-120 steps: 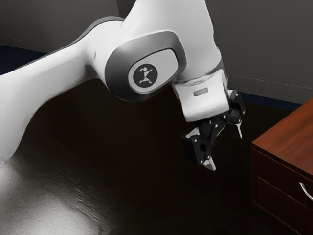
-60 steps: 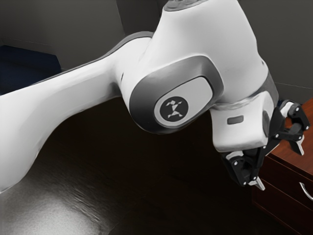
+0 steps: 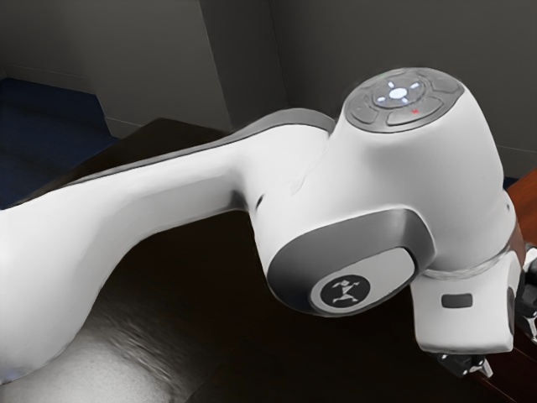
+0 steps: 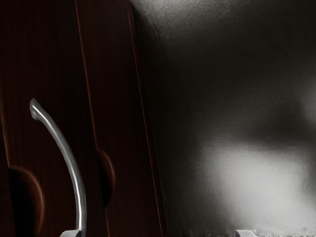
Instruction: Pull the drawer handle with one arm to open the drawer
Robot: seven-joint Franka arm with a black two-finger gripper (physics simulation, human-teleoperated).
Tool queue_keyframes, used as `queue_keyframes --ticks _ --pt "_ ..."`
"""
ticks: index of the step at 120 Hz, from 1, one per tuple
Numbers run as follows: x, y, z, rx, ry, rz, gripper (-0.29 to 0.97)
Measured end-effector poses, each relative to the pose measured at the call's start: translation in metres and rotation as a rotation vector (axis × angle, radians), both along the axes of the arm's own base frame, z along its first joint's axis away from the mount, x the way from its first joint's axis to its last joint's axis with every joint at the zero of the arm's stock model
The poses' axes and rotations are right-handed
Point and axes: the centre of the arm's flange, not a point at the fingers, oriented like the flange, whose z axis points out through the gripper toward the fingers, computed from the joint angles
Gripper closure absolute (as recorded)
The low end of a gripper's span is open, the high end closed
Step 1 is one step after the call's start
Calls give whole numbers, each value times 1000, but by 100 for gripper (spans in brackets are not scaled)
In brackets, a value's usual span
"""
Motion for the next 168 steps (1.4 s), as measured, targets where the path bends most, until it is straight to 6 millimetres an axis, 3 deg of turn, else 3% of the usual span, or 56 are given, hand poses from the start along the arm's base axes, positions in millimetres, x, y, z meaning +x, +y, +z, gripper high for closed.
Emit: queue_keyframes --ticks 16,74,96,104,124,141,168 --pt "17 -5 -21 8 -37 18 34" --pt "34 -31 -48 -41 -144 19 37" --pt "34 -34 -57 -50 -148 28 64" --pt "33 -33 -60 -51 -149 33 68" --pt "9 -27 -59 -31 -158 34 72" --pt "-24 -15 -55 -14 -177 40 76" --pt "-58 -6 -63 -19 -179 55 78"
